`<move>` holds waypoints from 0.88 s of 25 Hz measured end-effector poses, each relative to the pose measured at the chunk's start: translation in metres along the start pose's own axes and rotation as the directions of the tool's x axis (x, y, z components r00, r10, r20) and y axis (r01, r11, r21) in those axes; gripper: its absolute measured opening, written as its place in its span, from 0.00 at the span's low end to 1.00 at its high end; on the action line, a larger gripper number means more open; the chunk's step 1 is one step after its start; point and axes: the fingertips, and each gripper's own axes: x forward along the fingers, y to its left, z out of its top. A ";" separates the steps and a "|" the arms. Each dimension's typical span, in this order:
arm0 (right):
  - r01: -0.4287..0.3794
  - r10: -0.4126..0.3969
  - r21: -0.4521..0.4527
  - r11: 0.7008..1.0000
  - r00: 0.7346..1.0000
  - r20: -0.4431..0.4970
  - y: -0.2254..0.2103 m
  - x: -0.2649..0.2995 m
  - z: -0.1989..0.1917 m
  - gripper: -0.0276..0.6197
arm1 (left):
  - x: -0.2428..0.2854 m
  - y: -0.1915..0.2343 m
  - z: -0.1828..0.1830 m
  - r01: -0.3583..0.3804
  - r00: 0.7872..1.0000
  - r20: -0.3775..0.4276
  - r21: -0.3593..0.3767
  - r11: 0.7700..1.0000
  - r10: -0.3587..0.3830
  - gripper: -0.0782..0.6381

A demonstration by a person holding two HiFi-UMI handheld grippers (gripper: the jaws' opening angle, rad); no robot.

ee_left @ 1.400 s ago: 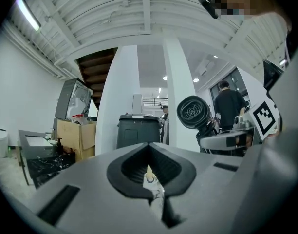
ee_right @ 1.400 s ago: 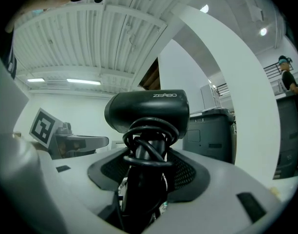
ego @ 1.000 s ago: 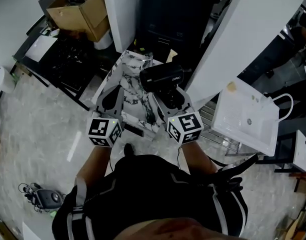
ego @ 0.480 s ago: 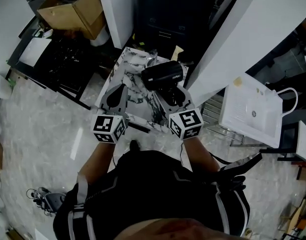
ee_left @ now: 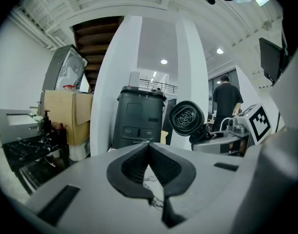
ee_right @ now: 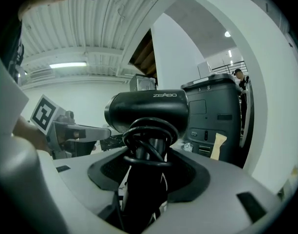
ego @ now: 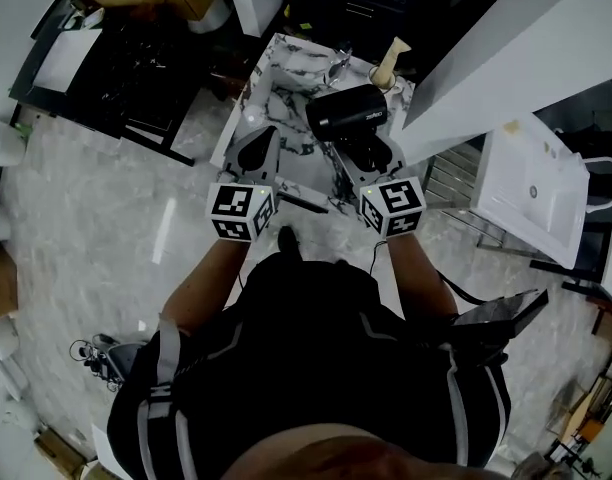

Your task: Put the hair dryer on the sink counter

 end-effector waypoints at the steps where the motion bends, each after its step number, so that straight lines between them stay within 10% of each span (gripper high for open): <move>1: 0.000 0.000 -0.003 1.000 1.000 -0.018 0.001 0.005 -0.008 0.42 | 0.001 0.003 -0.007 0.006 1.000 -0.012 -0.008 1.000 -0.006 0.12; 22: -0.139 0.123 -0.015 0.990 0.919 -0.376 0.007 0.102 -0.152 0.42 | 0.010 0.037 -0.103 -0.069 0.977 -0.207 -0.087 0.994 0.049 0.12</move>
